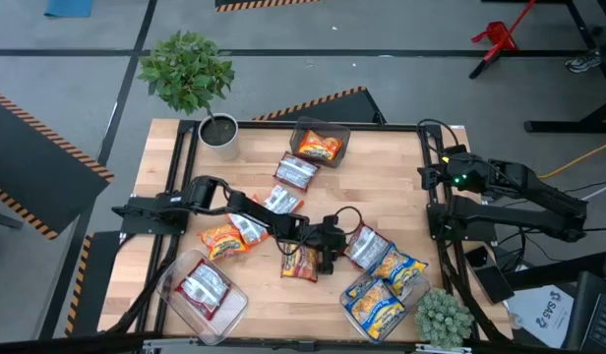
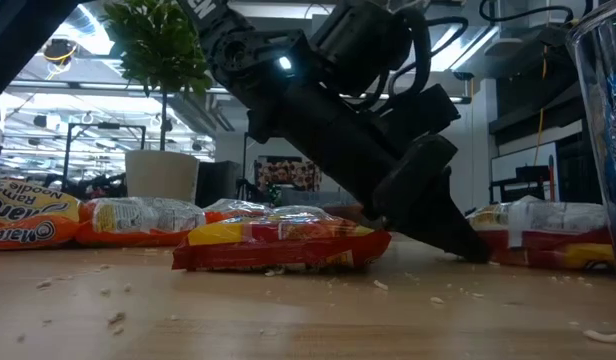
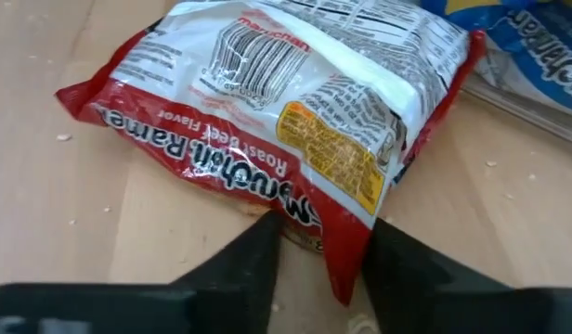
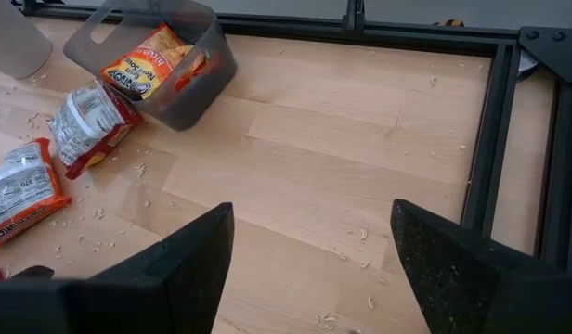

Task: Sort Maruchan noodles
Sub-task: Put the red noodle pack into the left transparent bin

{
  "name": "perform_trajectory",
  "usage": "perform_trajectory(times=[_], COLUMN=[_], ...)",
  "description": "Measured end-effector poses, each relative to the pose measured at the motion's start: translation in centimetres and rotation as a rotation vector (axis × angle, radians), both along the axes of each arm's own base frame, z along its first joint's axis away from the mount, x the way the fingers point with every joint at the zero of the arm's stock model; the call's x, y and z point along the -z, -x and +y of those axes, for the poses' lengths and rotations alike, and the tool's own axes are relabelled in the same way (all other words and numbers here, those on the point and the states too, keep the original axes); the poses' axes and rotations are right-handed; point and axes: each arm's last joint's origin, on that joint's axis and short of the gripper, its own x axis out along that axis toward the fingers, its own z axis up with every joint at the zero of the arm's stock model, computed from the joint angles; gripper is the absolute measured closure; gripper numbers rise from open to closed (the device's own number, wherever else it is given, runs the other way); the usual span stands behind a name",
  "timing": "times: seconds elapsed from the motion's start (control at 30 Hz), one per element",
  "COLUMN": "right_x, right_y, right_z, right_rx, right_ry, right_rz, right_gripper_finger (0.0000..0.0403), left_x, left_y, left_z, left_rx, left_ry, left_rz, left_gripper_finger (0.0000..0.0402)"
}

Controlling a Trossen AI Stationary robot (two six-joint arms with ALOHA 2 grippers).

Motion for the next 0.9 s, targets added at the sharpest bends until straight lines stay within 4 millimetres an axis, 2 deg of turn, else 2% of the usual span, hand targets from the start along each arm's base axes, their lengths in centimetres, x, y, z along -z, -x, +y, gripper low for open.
perform_trajectory(times=[0.2, 0.33, 0.43, 0.7, 0.9], right_x=[0.0, 0.0, 0.0, 0.0, 0.0], right_y=[0.0, 0.0, 0.0, 0.0, 0.0], right_z=[0.0, 0.0, 0.0, 0.0, 0.0], right_rx=[0.015, 0.016, 0.017, 0.018, 0.014], right_ry=[-0.009, -0.010, -0.010, -0.010, -0.007], right_rz=[-0.011, -0.012, -0.012, -0.009, -0.006], right_gripper_finger=[0.0123, 0.0123, 0.0123, 0.0123, 0.0123], left_x=[0.0, 0.0, -1.1, -6.9, -12.5], left_y=[0.0, 0.0, 0.4, 2.4, 5.2], left_z=[0.1, 0.1, 0.2, 1.3, 1.2], left_rx=[-0.037, -0.067, -0.101, -0.245, -0.301], left_ry=[0.048, 0.081, 0.120, -0.002, -0.072], left_rz=[0.008, 0.010, 0.035, 0.077, 0.085], left_gripper_finger=[0.0384, 0.0395, 0.0397, 0.0399, 0.0400])
